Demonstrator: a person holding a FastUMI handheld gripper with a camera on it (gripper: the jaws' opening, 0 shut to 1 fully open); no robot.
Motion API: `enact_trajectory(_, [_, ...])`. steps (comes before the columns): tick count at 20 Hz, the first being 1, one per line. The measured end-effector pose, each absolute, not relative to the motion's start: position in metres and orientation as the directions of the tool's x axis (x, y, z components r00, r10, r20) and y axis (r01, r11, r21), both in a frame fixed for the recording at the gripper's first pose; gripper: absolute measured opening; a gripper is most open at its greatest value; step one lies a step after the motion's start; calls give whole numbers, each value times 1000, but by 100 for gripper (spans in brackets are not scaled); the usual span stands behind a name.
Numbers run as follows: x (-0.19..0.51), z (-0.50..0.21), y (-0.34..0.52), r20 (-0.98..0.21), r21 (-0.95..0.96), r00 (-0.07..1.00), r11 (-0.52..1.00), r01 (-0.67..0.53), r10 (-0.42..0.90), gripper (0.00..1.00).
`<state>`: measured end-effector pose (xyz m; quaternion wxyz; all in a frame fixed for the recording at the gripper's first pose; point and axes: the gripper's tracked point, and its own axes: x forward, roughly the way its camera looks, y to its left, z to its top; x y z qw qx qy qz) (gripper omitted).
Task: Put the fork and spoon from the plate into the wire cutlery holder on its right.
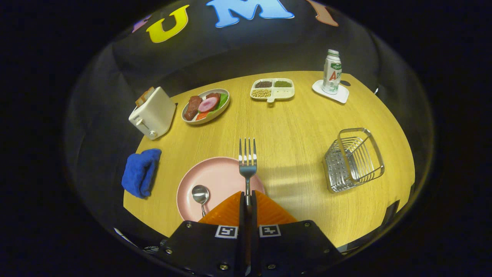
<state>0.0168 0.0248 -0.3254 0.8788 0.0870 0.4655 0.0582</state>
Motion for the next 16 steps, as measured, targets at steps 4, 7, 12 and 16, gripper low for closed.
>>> enact_trajectory(4, [23, -304, -30, -797, 203, 593, 976, 82, 116, 6])
enact_trajectory(7, [19, -297, -69, -808, 188, 586, 971, 148, 67, 6])
enact_trajectory(12, [5, -307, -104, -849, 156, 528, 962, 222, 16, 6])
enact_trajectory(16, [0, -316, -113, -880, 143, 474, 962, 233, 16, 6])
